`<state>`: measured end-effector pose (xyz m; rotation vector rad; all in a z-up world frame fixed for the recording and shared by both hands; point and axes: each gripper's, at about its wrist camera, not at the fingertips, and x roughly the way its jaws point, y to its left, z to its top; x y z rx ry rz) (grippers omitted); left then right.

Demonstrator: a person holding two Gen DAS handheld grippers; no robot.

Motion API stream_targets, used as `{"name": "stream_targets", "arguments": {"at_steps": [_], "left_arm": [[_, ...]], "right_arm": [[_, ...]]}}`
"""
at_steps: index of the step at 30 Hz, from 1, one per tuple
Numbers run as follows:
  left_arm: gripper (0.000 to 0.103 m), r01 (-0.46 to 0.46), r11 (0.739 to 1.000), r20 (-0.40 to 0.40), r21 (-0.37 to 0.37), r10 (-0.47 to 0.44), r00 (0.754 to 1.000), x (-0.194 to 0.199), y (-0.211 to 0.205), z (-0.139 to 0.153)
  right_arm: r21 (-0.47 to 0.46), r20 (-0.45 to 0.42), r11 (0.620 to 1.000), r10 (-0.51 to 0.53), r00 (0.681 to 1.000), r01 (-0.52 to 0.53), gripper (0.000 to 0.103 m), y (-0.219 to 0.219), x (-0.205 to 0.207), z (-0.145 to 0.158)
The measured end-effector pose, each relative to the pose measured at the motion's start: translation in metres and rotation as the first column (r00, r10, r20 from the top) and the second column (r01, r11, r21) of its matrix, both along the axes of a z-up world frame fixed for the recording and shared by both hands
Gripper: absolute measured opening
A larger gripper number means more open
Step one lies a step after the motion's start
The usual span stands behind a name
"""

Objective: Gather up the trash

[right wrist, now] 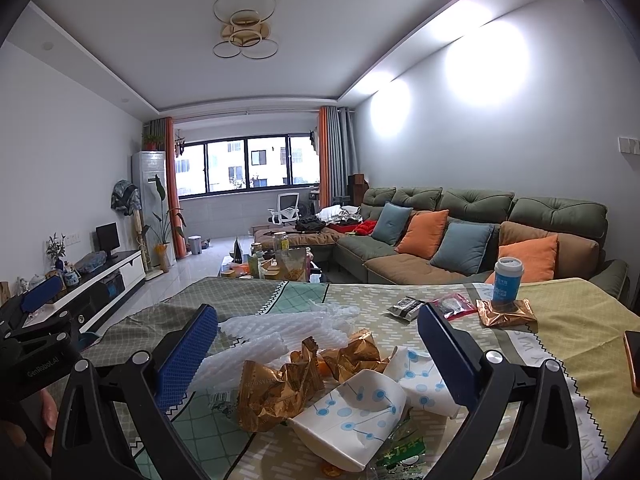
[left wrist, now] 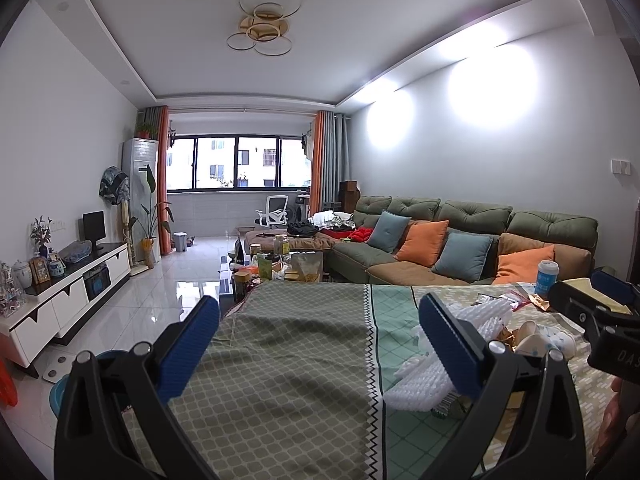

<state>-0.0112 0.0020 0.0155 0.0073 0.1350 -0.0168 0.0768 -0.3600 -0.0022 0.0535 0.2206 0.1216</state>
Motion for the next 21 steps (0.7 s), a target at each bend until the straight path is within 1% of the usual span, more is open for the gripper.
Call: {"name": "stream_targets", "arguments": {"at_steps": [21], "left_arm": [[0.1, -0.004, 1.0, -0.003, -0.011, 0.004, 1.0, 0.0013, 0.0017, -0.0031]], "right_arm": [[0.002, 0.005, 1.0, 0.0, 1.0, 0.0, 0.099, -0.0005, -0.0036, 0.0015]]}}
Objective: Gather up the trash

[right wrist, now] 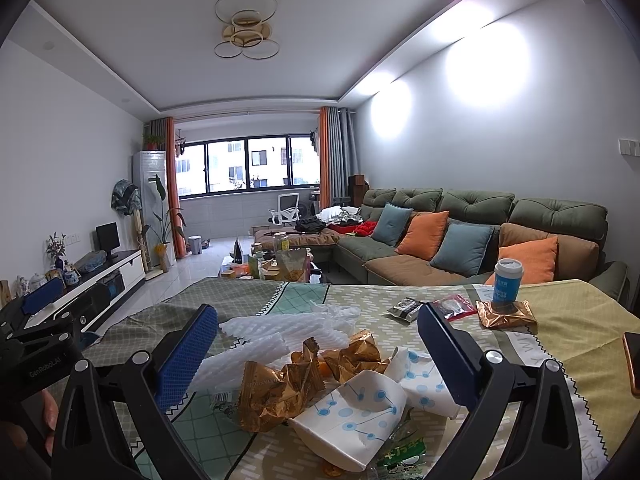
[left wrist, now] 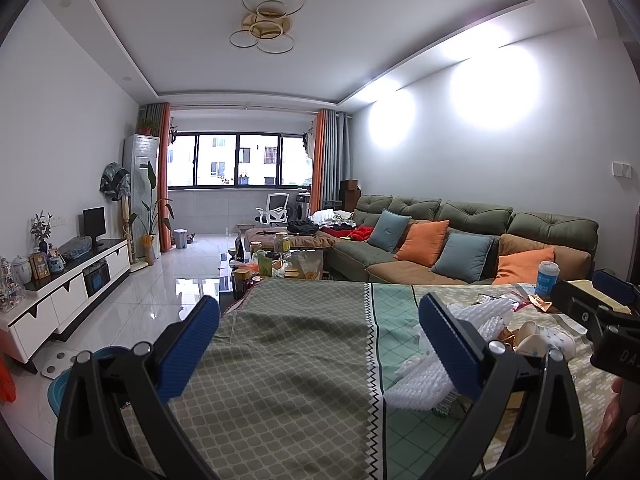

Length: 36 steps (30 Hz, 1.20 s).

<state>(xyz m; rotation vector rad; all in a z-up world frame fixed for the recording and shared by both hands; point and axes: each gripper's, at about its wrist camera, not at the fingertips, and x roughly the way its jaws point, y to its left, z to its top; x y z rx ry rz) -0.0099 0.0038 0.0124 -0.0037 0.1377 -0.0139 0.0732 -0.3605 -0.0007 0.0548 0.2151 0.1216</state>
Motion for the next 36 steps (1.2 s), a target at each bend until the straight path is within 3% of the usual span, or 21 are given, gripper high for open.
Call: {"name": "stream_targets", "arguments": {"at_steps": [26, 30, 36], "left_arm": [[0.1, 0.007, 1.0, -0.022, -0.008, -0.007, 1.0, 0.003, -0.003, -0.009], [0.1, 0.027, 1.0, -0.037, -0.011, -0.027, 0.999, 0.005, -0.004, -0.012], [0.1, 0.13, 0.992, -0.121, -0.008, -0.13, 0.984, 0.016, -0.016, -0.024]], "right_arm": [[0.005, -0.008, 1.0, 0.003, 1.0, -0.003, 0.099, 0.0, -0.001, 0.005], [0.002, -0.008, 1.0, 0.001, 1.0, -0.001, 0.099, 0.0, -0.002, 0.005], [0.013, -0.048, 1.0, 0.004, 0.999, -0.003, 0.099, -0.006, 0.002, 0.002]]}}
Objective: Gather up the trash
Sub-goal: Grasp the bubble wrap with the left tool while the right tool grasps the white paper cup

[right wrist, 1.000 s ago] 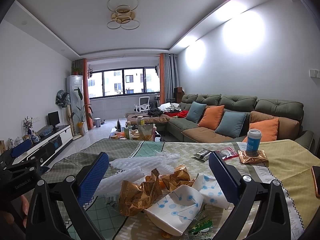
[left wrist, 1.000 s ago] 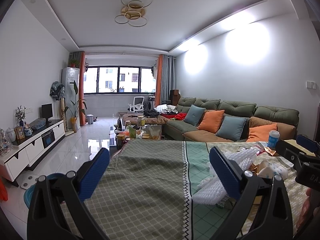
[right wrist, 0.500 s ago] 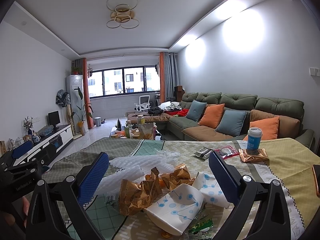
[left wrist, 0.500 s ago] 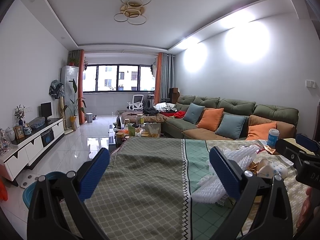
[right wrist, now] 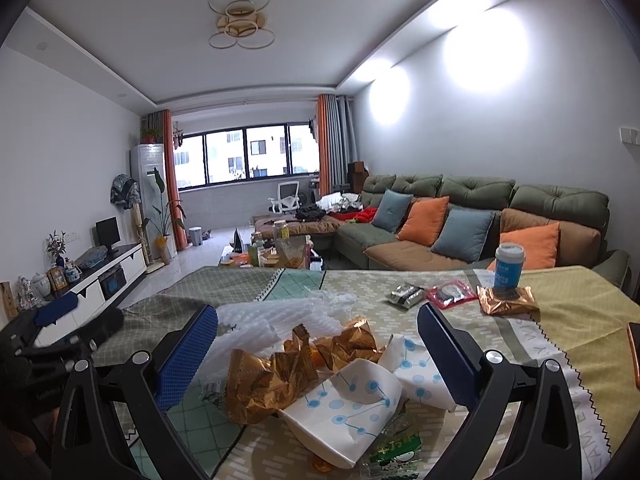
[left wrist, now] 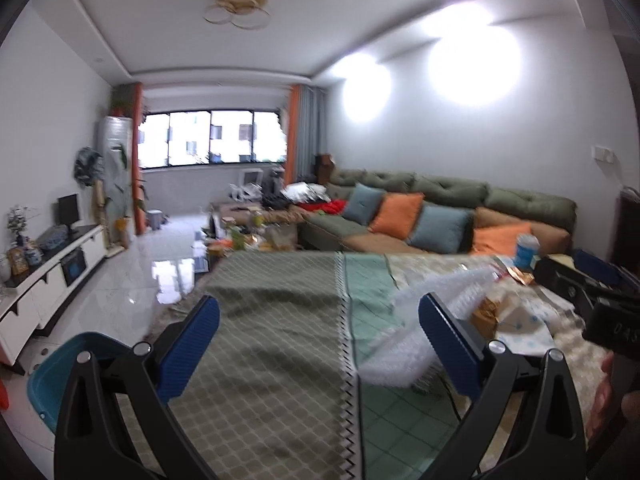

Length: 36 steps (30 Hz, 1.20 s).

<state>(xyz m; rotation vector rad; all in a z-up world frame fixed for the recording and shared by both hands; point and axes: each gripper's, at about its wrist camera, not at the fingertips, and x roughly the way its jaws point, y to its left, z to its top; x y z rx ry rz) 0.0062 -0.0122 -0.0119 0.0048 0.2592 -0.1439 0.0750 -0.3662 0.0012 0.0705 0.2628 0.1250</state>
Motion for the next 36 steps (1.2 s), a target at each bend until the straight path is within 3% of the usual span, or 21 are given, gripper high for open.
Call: {"name": "stream_targets", "arguments": {"at_steps": [3, 8, 10, 14, 17, 20, 26, 30, 31, 32, 33, 36], "left_arm": [[0.1, 0.074, 0.997, -0.046, 0.009, -0.073, 0.996, 0.006, -0.007, -0.007], [0.1, 0.206, 0.978, -0.155, 0.004, -0.203, 0.967, 0.026, -0.02, -0.026], [0.099, 0.218, 0.976, -0.188, 0.001, -0.214, 0.959, 0.035, -0.022, -0.032], [0.083, 0.261, 0.965, -0.23, -0.019, -0.258, 0.938, 0.047, -0.019, -0.039], [0.066, 0.291, 0.956, -0.245, -0.023, -0.288, 0.926, 0.049, -0.019, -0.044], [0.046, 0.321, 0.947, -0.261, -0.029, -0.318, 0.912, 0.05, -0.02, -0.046], [0.022, 0.336, 0.941, -0.283, -0.04, -0.333, 0.899, 0.052, -0.022, -0.05], [0.014, 0.332, 0.942, -0.287, -0.04, -0.33, 0.9, 0.051, -0.021, -0.049], [0.014, 0.331, 0.943, -0.284, -0.039, -0.328, 0.901, 0.049, -0.02, -0.048], [0.013, 0.33, 0.943, -0.281, -0.036, -0.327, 0.903, 0.048, -0.021, -0.046], [0.013, 0.33, 0.943, -0.276, -0.036, -0.327, 0.904, 0.046, -0.02, -0.045], [0.013, 0.327, 0.944, -0.264, -0.043, -0.326, 0.908, 0.04, -0.017, -0.037]], "right_arm": [[0.015, -0.036, 1.0, 0.005, 0.999, -0.004, 0.099, -0.006, 0.009, -0.012], [0.068, -0.131, 0.997, 0.036, 0.991, -0.027, 0.099, -0.021, 0.021, -0.025], [0.099, -0.173, 0.994, 0.063, 0.983, -0.046, 0.099, -0.027, 0.023, -0.031], [0.153, -0.246, 0.985, 0.113, 0.963, -0.076, 0.098, -0.038, 0.03, -0.044], [0.204, -0.29, 0.974, 0.161, 0.943, -0.103, 0.081, -0.045, 0.032, -0.052], [0.227, -0.327, 0.967, 0.185, 0.927, -0.113, 0.071, -0.047, 0.034, -0.056], [0.278, -0.39, 0.955, 0.211, 0.896, -0.104, 0.067, -0.051, 0.04, -0.064], [0.34, -0.402, 0.935, 0.245, 0.882, -0.104, 0.063, -0.057, 0.042, -0.067], [0.358, -0.398, 0.927, 0.257, 0.881, -0.109, 0.058, -0.058, 0.042, -0.067], [0.366, -0.395, 0.924, 0.265, 0.88, -0.114, 0.043, -0.059, 0.042, -0.066], [0.368, -0.395, 0.922, 0.272, 0.878, -0.12, 0.035, -0.058, 0.043, -0.065], [0.36, -0.388, 0.923, 0.278, 0.878, -0.134, 0.029, -0.056, 0.043, -0.062]]}}
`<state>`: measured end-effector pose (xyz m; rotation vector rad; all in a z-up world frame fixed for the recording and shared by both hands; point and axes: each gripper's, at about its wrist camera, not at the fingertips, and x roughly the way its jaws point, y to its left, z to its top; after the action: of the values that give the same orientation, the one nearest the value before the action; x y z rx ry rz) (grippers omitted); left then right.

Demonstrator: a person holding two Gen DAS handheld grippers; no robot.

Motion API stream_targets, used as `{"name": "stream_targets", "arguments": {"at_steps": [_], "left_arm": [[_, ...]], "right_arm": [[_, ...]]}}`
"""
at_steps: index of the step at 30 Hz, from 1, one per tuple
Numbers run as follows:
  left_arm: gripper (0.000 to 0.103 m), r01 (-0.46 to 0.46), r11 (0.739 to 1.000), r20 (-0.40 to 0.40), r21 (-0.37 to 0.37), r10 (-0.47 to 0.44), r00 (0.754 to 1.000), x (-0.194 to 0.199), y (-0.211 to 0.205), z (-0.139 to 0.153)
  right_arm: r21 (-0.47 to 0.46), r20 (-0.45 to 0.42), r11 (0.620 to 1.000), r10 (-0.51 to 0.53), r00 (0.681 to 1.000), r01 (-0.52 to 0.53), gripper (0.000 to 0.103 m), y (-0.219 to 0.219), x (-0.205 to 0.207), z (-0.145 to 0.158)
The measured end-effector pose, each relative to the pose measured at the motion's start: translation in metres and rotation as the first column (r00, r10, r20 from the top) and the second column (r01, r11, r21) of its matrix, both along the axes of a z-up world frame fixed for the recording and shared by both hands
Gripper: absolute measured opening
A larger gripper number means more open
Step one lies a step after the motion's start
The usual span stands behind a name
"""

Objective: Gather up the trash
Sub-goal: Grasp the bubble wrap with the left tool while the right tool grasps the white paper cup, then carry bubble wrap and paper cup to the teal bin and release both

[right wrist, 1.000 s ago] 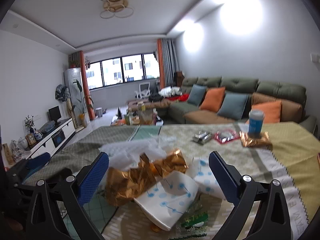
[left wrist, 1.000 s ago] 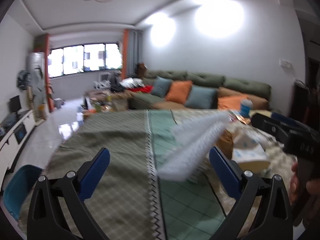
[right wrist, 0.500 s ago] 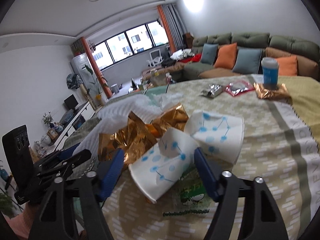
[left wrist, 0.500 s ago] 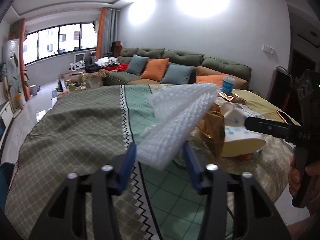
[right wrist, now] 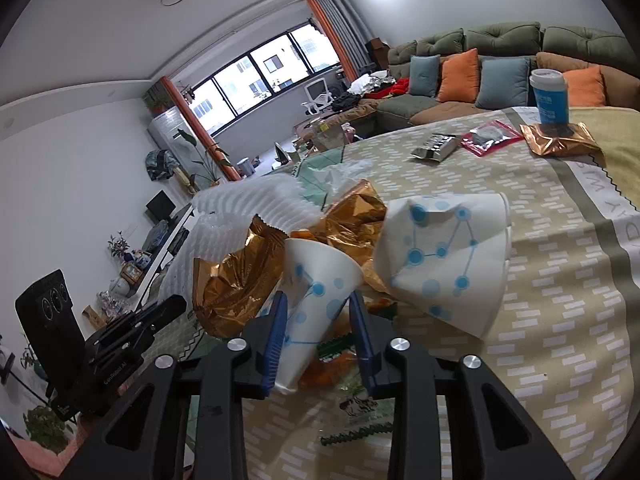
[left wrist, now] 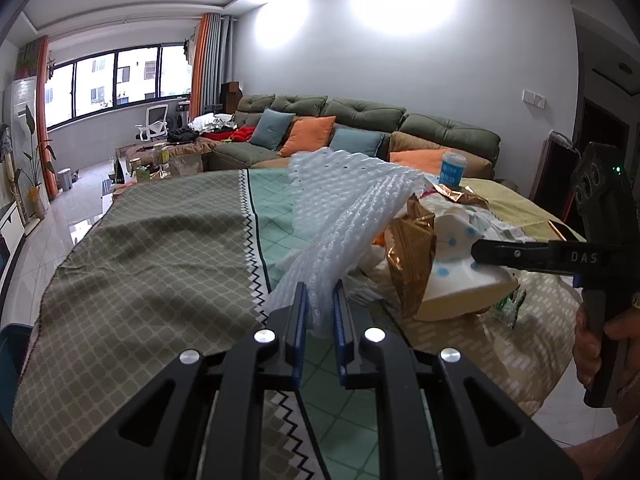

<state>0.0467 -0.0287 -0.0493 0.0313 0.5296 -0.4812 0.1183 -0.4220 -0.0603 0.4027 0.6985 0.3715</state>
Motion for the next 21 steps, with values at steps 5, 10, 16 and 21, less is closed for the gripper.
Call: {"name": "stream_targets", "arguments": {"at_steps": [5, 10, 16, 21], "left_arm": [[0.013, -0.028, 0.999, 0.005, -0.021, 0.028, 1.0, -0.004, 0.015, 0.007], [0.013, -0.069, 0.997, 0.015, -0.038, 0.07, 0.997, -0.007, 0.032, 0.016], [0.013, -0.109, 0.992, 0.03, -0.057, 0.111, 0.993, -0.012, 0.053, 0.024], [0.013, -0.138, 0.988, 0.039, -0.07, 0.141, 0.989, -0.016, 0.071, 0.03]], "right_arm": [[-0.069, 0.057, 0.998, 0.02, 0.998, -0.016, 0.026, 0.013, -0.005, 0.01], [-0.121, 0.115, 0.993, 0.012, 0.993, 0.002, 0.025, 0.019, -0.011, 0.022], [-0.087, 0.146, 0.996, -0.009, 0.989, 0.022, 0.025, 0.012, -0.007, 0.035], [-0.065, 0.188, 0.998, 0.0, 0.982, 0.012, 0.025, 0.015, -0.006, 0.051]]}}
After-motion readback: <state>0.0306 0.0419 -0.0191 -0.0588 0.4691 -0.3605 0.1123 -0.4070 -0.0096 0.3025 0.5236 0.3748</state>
